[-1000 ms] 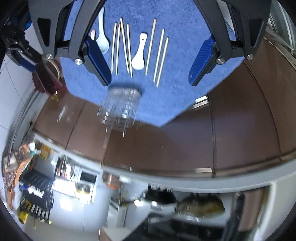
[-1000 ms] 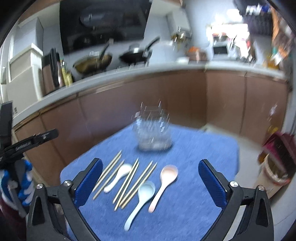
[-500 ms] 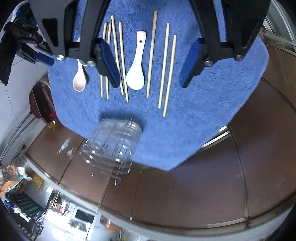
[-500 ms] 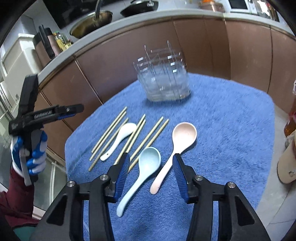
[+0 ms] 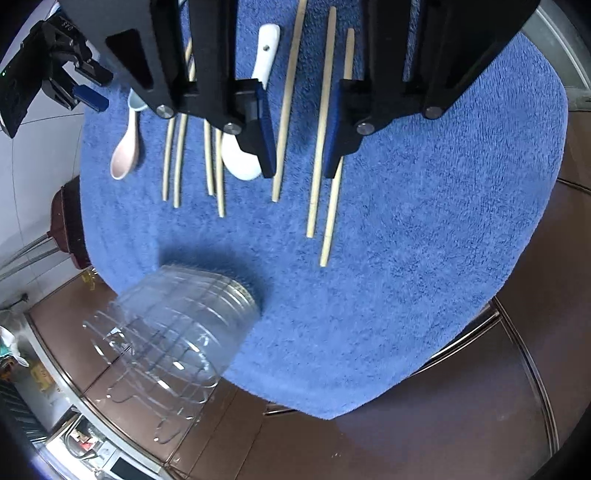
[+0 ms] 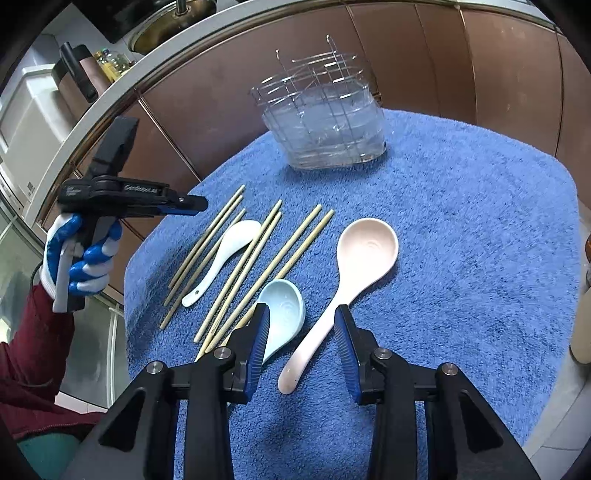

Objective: Organize utensils
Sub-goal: 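Lower the right gripper onto the light blue spoon and close on it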

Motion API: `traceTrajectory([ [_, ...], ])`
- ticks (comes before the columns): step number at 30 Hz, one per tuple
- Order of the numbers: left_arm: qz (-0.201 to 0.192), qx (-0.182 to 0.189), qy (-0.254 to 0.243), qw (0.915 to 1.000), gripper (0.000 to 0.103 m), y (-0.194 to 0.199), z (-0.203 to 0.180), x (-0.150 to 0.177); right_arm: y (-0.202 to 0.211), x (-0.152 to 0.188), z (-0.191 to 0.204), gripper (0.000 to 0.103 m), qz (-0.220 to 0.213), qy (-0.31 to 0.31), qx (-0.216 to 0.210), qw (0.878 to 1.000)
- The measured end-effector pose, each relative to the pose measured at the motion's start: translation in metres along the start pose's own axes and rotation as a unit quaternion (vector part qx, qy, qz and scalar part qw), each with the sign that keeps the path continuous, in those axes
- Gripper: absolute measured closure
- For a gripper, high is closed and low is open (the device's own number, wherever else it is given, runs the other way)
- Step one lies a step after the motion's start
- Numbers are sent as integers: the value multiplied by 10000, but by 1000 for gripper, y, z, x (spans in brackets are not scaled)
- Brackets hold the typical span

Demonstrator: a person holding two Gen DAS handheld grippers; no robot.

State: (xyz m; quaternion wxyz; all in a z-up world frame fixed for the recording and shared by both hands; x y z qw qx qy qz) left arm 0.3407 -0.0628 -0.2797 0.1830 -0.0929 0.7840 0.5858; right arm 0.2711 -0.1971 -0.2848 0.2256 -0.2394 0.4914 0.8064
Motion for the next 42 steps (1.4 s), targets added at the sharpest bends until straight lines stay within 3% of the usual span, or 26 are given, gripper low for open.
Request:
traceTrajectory([
  [9, 282, -124, -117, 9995, 90, -25, 9, -2, -14, 4, 2, 70, 171, 31, -119, 9998],
  [19, 446, -267, -238, 9984, 92, -45, 7, -8, -18, 3, -2, 71, 299, 116, -134, 9994],
  [24, 466, -294, -276, 9981, 93, -55, 2, -14, -23, 4, -1, 74, 389, 176, -164, 9990],
  [28, 455, -325, -368, 9978, 95, -59, 0, -16, -29, 3, -1, 85, 478, 229, -205, 9984],
  [42, 423, -561, -611, 9957, 97, -66, -17, -20, -48, -8, -2, 86, 759, 369, -463, 9954],
])
Point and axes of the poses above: each gripper's, at about its wrist camera, not at the fingertips, and y roughly against the way its jaws point, z to its left, x to its underside, the point moved 5 cm from there along -y, roughly the way its jaws point, and after that the axes turned 4 degrees about -z, right-handed, at the moved point
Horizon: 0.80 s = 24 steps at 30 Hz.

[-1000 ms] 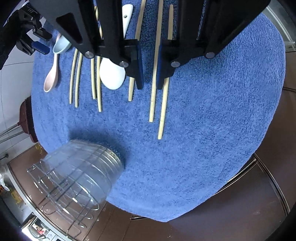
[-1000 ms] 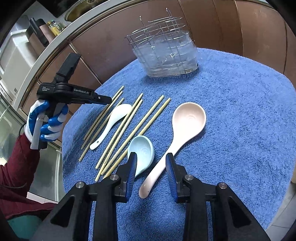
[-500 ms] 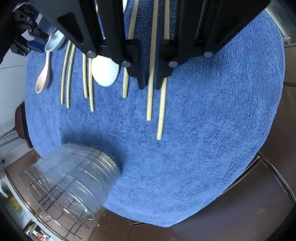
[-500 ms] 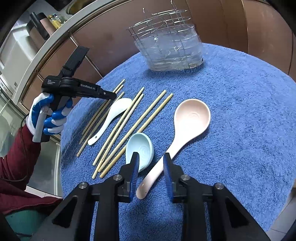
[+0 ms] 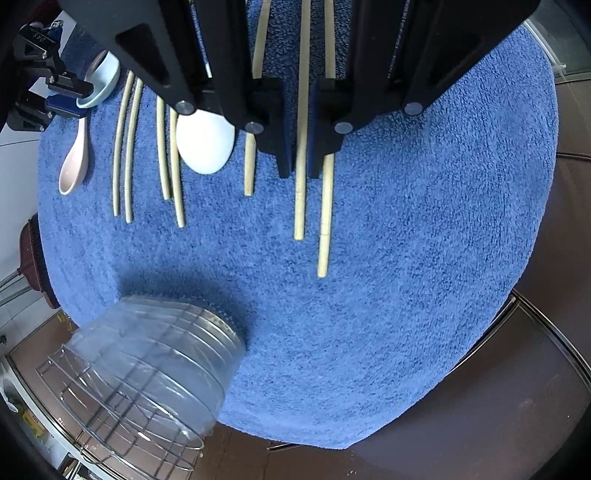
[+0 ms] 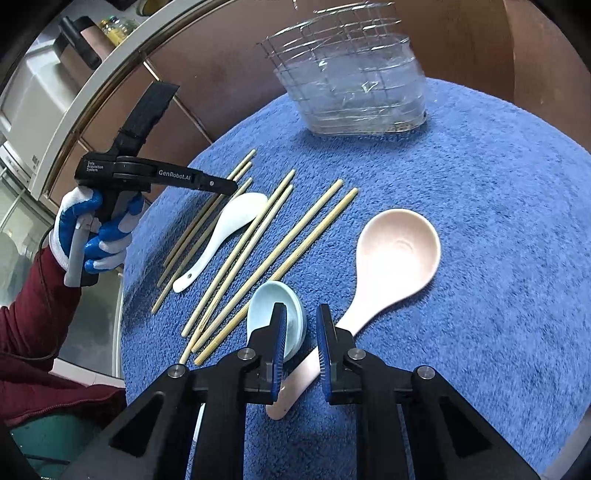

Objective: Organize utensils
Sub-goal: 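Lower the right gripper onto the light blue spoon and close on it, then lift the light blue spoon with the right gripper and drop it into the utensil holder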

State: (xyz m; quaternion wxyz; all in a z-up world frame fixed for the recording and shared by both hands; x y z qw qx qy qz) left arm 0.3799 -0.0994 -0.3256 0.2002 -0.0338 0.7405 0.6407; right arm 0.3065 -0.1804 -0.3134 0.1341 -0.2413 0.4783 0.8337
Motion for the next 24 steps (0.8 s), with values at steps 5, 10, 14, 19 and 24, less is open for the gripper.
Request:
traceTrajectory([
  [5, -48, -62, -56, 10000, 98, 0, -3, 0, -14, -2, 2, 88, 236, 106, -147, 9996],
  [10, -181, -58, -44, 9998, 98, 7, -2, 8, -17, -2, 3, 95, 245, 168, -203, 9994],
  [14, -402, -71, -93, 9991, 98, 24, -1, 17, -5, -1, 7, 96, 52, 156, -129, 9998],
  [19, -826, -20, -113, 9965, 98, 59, 3, 29, 18, -1, 21, 96, -240, 301, 73, 9992],
  [24, -1450, 42, -170, 9893, 98, 108, 3, 38, 45, 0, 44, 95, -573, 548, 417, 9960],
])
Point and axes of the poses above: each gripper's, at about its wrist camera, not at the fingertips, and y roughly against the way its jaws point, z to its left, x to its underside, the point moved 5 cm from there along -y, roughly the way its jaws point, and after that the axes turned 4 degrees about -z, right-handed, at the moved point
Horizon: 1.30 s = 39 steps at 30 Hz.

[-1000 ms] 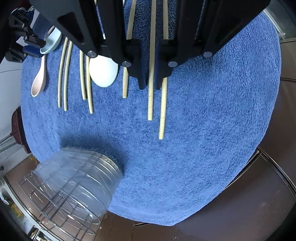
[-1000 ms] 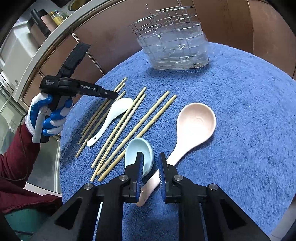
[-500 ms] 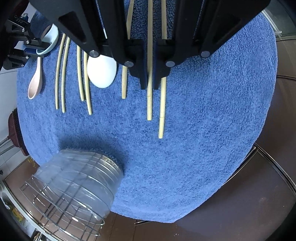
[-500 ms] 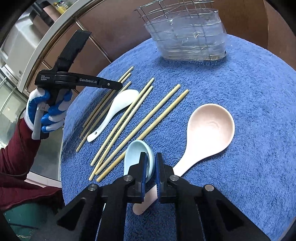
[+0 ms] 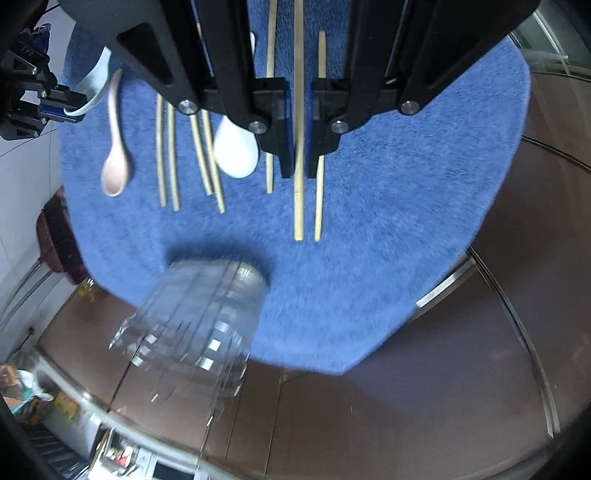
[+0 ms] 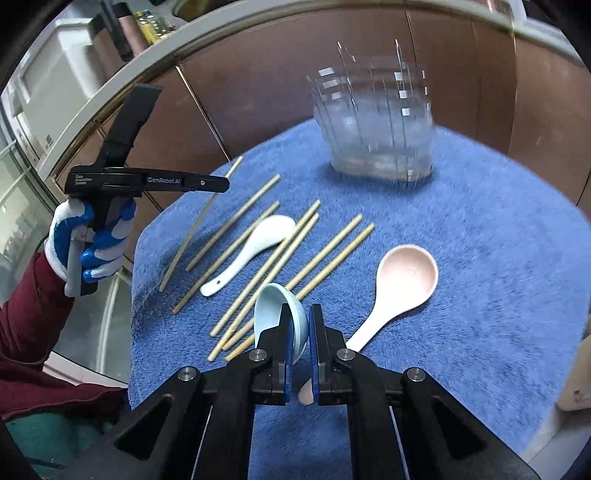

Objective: Organize utensils
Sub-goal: 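Lift the light blue spoon with the right gripper and drop it into the utensil holder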

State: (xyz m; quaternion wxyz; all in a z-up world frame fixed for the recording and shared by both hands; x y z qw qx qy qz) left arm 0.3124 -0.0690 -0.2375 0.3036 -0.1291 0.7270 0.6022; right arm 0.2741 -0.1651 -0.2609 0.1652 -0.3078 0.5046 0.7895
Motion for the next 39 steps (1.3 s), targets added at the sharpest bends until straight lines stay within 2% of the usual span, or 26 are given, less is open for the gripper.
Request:
traceTrajectory([
  [5, -589, 32, -9, 9983, 98, 51, -3, -5, 34, 0, 24, 95, -371, 200, 300, 9987],
  [12, -1416, 226, 226, 9894, 98, 114, -1, -15, 84, -14, 56, 95, -994, 535, 804, 9904],
  [17, -1898, 273, 330, 9809, 98, 144, -3, -40, 115, -48, 69, 95, -1562, 716, 1116, 9788],
  [21, -2267, 346, 415, 9725, 98, 156, -10, -80, 130, -88, 62, 95, -1985, 704, 1327, 9685],
  [26, -2674, 502, 611, 9603, 98, 151, -21, -136, 134, -151, 35, 95, -2522, 665, 1821, 9481],
  [33, -3566, 275, 944, 9291, 98, 117, -39, -206, 109, -219, -32, 95, -3084, 380, 2446, 9185],
  [39, -3939, -14, 1087, 9127, 98, 74, -51, -234, 69, -237, -60, 95, -3241, 420, 2838, 9015],
])
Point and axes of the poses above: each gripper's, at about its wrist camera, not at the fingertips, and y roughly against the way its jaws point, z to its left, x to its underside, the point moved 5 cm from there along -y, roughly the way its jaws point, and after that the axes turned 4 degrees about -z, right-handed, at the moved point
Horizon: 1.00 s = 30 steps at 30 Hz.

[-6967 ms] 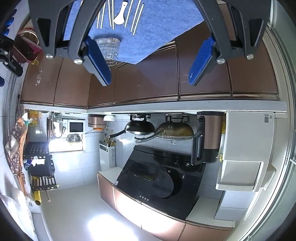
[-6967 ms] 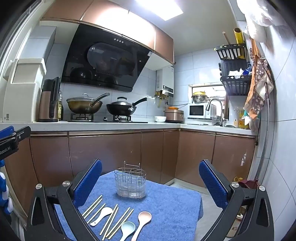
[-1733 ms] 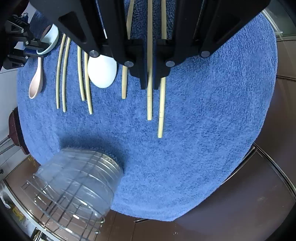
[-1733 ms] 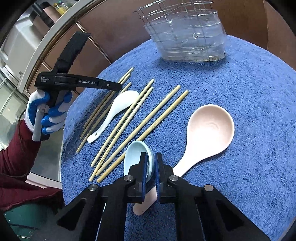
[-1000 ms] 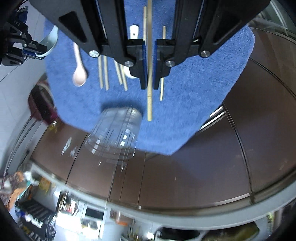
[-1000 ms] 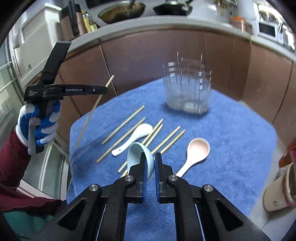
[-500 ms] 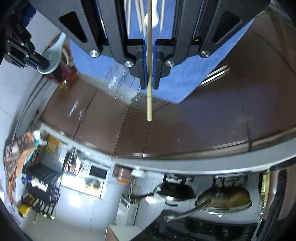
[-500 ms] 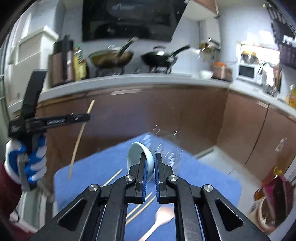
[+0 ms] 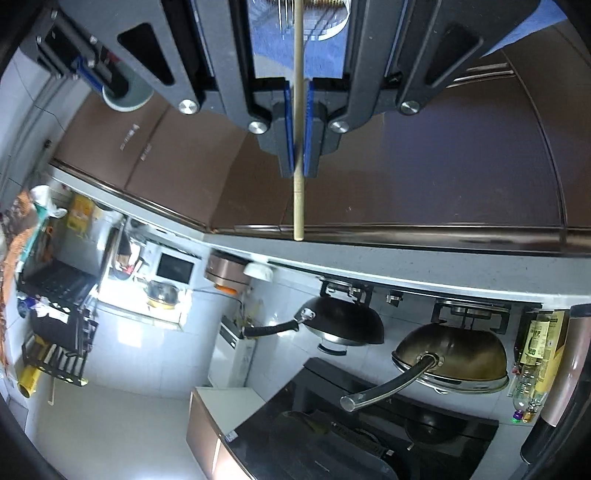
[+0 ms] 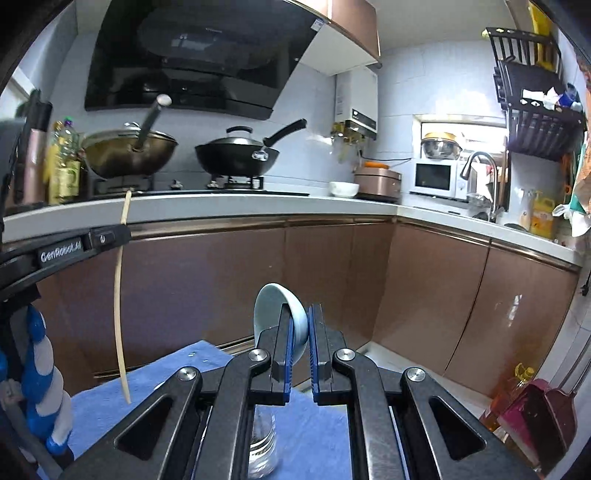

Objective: Organize utensils
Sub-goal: 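Lift the light blue spoon with the right gripper and drop it into the utensil holder, then raise the right gripper away from the holder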

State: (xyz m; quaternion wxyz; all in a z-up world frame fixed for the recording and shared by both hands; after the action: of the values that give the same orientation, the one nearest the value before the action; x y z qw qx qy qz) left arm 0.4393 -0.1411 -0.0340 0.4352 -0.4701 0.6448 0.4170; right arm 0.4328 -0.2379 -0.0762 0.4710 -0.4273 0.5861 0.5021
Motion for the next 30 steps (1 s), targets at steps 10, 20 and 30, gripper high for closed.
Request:
traceTrajectory([
  [10, -449, -379, -175, 9981, 98, -30, -1, 59, -40, 47, 15, 95, -29, 147, 211, 9997],
  [20, -214, -410, -661, 9967, 83, -32, 5, 112, -47, 90, 24, 60, 309, -78, -30, 9995],
  [30, -144, -286, -757, 9966, 70, 34, 21, 70, 10, 57, 16, 15, -12, -186, 142, 9997],
])
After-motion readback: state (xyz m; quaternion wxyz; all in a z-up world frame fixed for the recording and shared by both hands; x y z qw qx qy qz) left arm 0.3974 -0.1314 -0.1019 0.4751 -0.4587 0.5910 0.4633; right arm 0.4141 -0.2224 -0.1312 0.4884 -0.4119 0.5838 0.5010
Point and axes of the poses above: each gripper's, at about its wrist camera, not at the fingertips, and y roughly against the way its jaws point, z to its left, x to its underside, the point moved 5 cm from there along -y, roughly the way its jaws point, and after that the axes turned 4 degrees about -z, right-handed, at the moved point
